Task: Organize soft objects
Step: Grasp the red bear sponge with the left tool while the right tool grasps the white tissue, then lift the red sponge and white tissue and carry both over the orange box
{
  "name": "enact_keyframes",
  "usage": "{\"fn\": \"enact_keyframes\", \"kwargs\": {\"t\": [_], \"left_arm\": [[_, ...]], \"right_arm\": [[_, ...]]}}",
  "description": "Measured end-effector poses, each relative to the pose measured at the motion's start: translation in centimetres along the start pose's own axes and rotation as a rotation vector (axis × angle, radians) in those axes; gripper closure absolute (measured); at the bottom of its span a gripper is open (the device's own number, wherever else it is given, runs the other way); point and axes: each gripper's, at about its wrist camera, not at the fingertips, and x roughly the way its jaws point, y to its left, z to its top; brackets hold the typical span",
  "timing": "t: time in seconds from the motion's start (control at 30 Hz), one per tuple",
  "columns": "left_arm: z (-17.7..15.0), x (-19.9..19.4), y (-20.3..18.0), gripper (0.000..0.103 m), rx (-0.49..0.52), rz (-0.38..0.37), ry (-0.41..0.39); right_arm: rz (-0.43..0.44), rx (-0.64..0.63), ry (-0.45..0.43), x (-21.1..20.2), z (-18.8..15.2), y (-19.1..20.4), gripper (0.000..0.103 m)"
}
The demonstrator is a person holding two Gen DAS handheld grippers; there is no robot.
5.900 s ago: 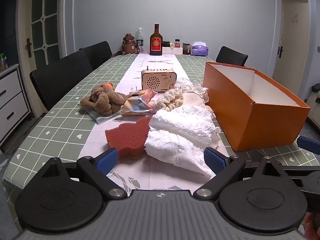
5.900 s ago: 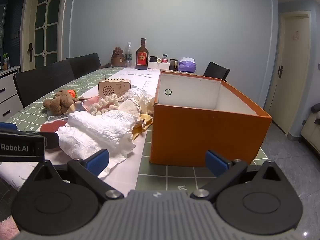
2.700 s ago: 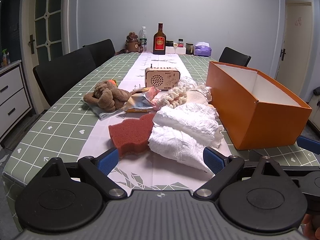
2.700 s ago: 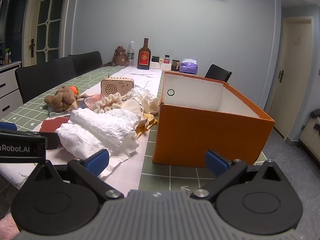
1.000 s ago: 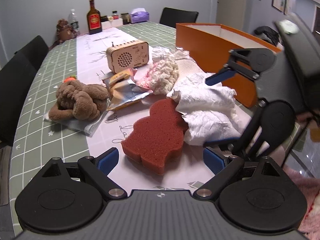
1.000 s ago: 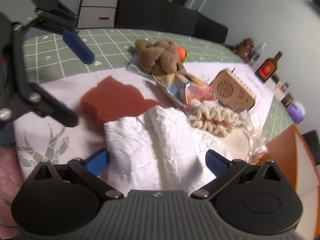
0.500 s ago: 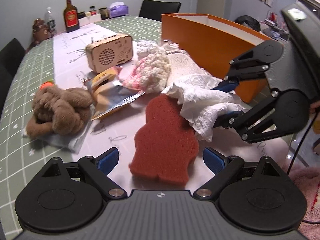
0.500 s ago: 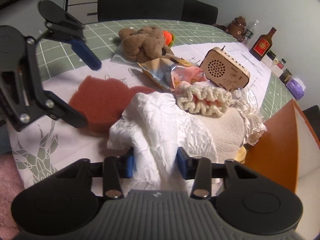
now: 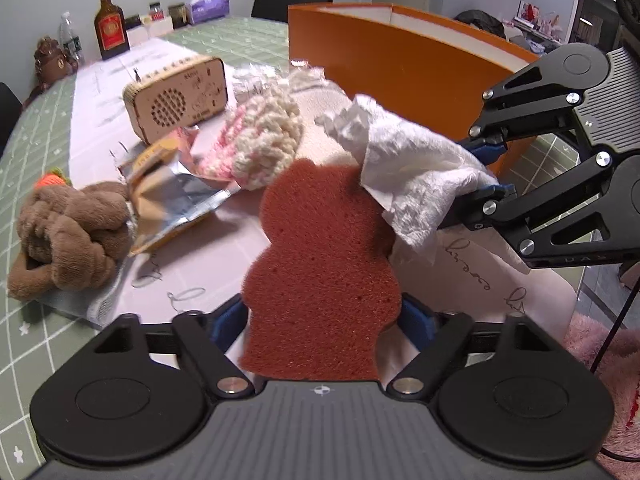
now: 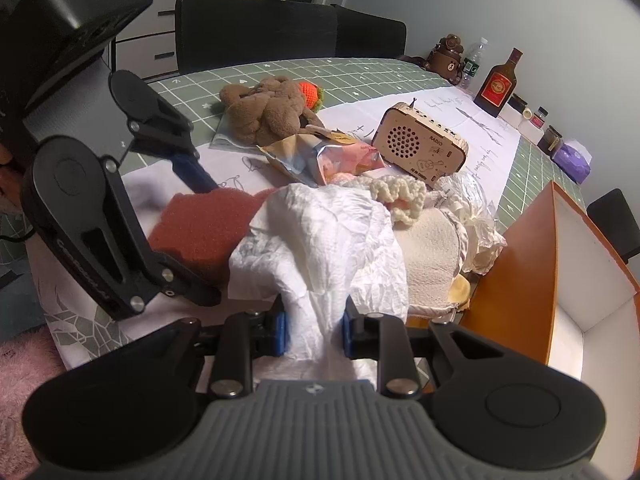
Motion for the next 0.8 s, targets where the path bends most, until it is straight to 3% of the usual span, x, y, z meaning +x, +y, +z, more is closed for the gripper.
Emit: {"fn": "enact_keyframes", "kwargs": {"t": [0.07,0.3,0.47,0.8], "left_arm": [[0.1,0.0,0.2,0.017,-0.027,-0.015,0.011],[0.0,-2.2,-0.2,0.02,-0.037,0.011,-0.007],[-0.6,-4.5,-0.3,0.02,-0.049,0.08,-0.013],[0.6,-10.3,-0.6,0.02,-0.087,0.191,-0.113]], "right_arm": [[-0.007,0.008,0.006,0.1,-0.1,0.0,0.079],[0.013,0.044,-0.032,-0.9,-0.2,-0.2,0.081],[-0.004,0.044,-0.065,-1.9,0.1,0.1,0.085],[-0.067,0.12,-0.179,-5.8,0.4,-1.0,0.086]]}}
